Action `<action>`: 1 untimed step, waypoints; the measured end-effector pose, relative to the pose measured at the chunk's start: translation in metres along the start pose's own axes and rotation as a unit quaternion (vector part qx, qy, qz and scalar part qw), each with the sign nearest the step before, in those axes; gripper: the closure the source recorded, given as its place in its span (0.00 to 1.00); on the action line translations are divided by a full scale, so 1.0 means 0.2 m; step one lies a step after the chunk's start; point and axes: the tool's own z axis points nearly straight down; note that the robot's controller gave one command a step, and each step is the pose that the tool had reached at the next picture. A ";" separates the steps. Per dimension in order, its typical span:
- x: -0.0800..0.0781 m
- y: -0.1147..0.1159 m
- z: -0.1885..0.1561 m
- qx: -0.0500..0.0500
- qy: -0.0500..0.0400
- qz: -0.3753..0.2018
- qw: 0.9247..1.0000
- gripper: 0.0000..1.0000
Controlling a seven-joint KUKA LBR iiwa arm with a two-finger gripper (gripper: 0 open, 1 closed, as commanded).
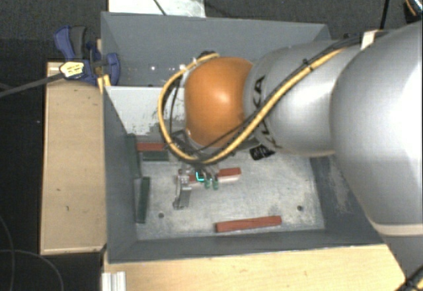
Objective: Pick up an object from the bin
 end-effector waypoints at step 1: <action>-0.25 -0.37 0.37 0.001 -0.003 -0.019 1.000 0.00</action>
Offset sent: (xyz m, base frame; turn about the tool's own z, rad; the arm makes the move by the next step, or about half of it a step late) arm 0.0474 -0.0680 -0.0705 -0.0464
